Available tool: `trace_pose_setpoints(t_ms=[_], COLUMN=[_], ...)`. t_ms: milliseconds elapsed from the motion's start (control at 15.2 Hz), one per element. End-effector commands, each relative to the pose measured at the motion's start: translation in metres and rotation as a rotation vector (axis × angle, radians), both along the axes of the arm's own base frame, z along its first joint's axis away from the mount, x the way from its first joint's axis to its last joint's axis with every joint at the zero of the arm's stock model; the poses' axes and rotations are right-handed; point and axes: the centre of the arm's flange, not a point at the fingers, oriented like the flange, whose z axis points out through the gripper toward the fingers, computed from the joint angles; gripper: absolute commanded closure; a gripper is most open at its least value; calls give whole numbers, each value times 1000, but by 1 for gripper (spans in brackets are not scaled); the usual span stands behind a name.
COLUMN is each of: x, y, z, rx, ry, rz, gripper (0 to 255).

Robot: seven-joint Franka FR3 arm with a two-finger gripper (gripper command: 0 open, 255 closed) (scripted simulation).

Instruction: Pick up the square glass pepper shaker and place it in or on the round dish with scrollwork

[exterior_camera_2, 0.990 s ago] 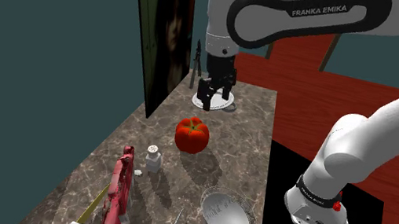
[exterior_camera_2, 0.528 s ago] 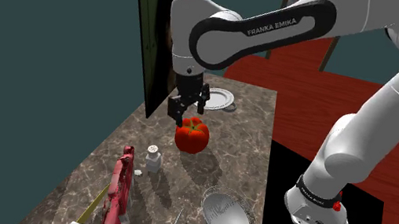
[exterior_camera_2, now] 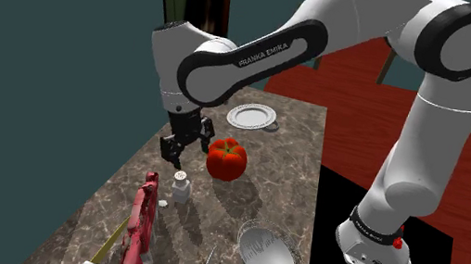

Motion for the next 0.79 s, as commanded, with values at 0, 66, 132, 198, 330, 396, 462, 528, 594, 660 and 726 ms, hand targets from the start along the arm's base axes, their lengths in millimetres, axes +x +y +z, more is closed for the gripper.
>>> trace_pose_setpoints(t_ms=[0,66,132,198,330,396,462,528,594,660,726], x=[14,21,28,32,30,29,28,27,26,25,25], y=[21,30,39,45,45,45,45,44,44,44,44], z=[-18,-26,-34,-39,-49,-55,-60,-65,-70,-75,-78], rx=[-6,-9,-11,-13,-13,-13,-13,-13,-13,-13,-13], ry=[10,15,19,23,23,23,23,23,23,23,23], rz=[-4,-6,-8,-9,-9,-9,-9,-9,-9,-9,-9], gripper=[0,0,0,0,0,0,0,0,0,0,0])
